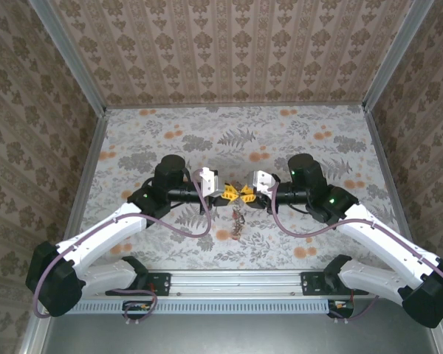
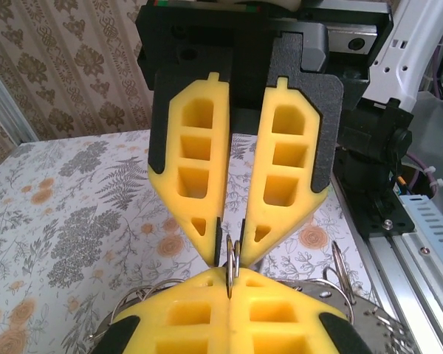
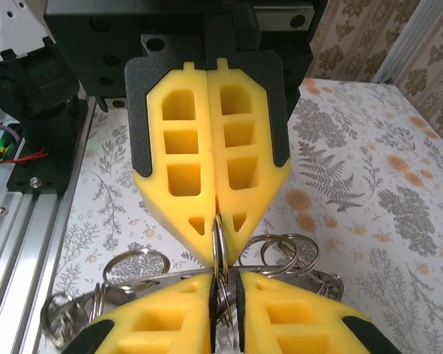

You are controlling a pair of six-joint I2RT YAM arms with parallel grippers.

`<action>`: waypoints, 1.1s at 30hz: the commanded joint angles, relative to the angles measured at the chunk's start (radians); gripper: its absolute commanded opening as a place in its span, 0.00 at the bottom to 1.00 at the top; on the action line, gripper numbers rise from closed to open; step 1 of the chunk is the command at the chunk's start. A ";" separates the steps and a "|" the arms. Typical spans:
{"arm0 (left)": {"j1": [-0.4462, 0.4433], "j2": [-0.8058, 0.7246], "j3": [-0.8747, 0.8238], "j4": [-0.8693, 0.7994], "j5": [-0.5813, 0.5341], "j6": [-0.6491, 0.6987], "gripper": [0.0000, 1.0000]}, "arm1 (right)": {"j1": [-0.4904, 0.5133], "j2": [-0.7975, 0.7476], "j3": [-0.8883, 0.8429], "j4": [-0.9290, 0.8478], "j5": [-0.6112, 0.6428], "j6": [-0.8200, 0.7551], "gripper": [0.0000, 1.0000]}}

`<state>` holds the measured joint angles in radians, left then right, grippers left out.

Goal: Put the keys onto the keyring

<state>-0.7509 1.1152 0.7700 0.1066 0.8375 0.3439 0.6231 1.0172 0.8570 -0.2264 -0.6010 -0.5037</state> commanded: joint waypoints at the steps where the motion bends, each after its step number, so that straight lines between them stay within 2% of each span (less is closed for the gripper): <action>1: 0.002 -0.003 0.035 0.067 0.040 -0.001 0.00 | -0.006 0.005 0.006 0.031 -0.047 0.015 0.18; 4: 0.001 0.000 0.033 0.080 0.039 -0.008 0.00 | -0.006 0.021 0.008 0.034 -0.047 0.012 0.15; 8: -0.001 -0.003 0.028 0.078 0.020 -0.019 0.00 | -0.006 0.037 0.015 0.026 -0.034 0.010 0.01; 13: 0.000 -0.008 0.068 -0.126 -0.055 0.060 0.35 | -0.006 0.033 0.038 -0.013 0.009 -0.004 0.00; 15: -0.003 0.000 0.100 -0.235 -0.083 0.107 0.39 | -0.005 0.038 0.060 -0.056 0.021 -0.023 0.00; 19: -0.028 0.047 0.189 -0.430 -0.156 0.187 0.38 | -0.005 0.045 0.083 -0.091 0.039 -0.041 0.00; 21: -0.047 0.072 0.217 -0.472 -0.175 0.206 0.37 | -0.003 0.047 0.088 -0.086 0.042 -0.038 0.00; 25: -0.073 0.110 0.246 -0.470 -0.220 0.202 0.33 | 0.002 0.059 0.099 -0.088 0.042 -0.038 0.00; 29: -0.105 0.127 0.276 -0.465 -0.279 0.217 0.18 | 0.012 0.066 0.109 -0.105 0.061 -0.046 0.00; 33: -0.115 0.111 0.283 -0.448 -0.309 0.220 0.18 | 0.013 0.056 0.100 -0.118 0.085 -0.049 0.00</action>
<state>-0.8516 1.2369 1.0183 -0.3347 0.5583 0.5388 0.6266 1.0824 0.9157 -0.3595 -0.5255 -0.5365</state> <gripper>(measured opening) 0.179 0.067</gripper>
